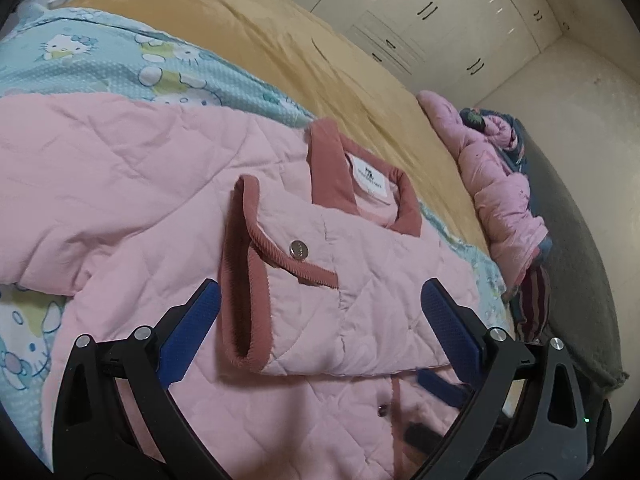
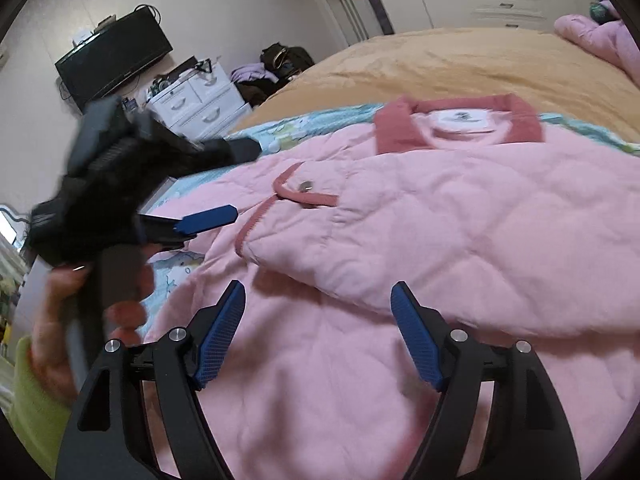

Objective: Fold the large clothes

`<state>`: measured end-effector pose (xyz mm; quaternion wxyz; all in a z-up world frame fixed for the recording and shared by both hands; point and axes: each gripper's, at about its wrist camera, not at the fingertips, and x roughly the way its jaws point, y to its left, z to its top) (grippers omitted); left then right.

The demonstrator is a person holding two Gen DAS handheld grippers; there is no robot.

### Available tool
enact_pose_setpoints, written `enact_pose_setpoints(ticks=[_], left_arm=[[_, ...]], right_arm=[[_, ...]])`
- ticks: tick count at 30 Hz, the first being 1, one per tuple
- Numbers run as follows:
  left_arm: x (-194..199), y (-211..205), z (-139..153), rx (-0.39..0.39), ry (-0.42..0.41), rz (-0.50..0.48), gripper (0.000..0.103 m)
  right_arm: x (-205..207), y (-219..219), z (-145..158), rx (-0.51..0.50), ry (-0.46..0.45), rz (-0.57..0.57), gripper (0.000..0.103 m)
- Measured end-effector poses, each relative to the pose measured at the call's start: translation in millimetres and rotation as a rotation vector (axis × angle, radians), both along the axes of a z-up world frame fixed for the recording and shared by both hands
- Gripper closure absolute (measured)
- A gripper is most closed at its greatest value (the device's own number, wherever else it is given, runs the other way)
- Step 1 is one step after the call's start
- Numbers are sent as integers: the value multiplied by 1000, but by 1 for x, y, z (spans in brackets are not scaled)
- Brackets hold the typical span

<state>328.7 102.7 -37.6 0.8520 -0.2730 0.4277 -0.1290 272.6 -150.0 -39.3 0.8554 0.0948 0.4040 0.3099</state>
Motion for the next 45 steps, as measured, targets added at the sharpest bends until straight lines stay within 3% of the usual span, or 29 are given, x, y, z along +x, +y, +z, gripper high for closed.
enact_pose_setpoints(ticks=[2,7,9,10,12,17,22,26,32,38,45], left_arm=[[4,-3,-6,20,14,10,11],[15,-14,-20,80,52,2,37],[17,-21,-24,97,62,-9,57],[18,-23,-24,115,66,-7,62],[18,-27,-24,170,58,1,94],[7,-28,3,285,-63,-19,100],[1,-22,33,300,-173,16,100],[2,-18,18,302,-148,31,100],[3,-14,-15,352,-79,35,100],[4,-11,-33,372,-41,25,98],[4,-6,-50,334,-14,33,94]], right_arm=[[-7,-24,5,-1,-6,-39,29],[-12,-73,5,-17,-2,-130,29],[-13,-87,3,-20,3,-157,29],[-14,-97,2,-16,10,-181,29],[-15,-110,0,-17,19,-213,29],[-17,-145,0,-44,15,-306,29],[9,-167,15,-67,-41,-410,29],[44,-164,19,-112,-56,-411,29],[91,-154,-9,-194,35,-389,27],[112,-157,-48,-255,163,-405,19],[116,-158,-68,-246,187,-403,18]])
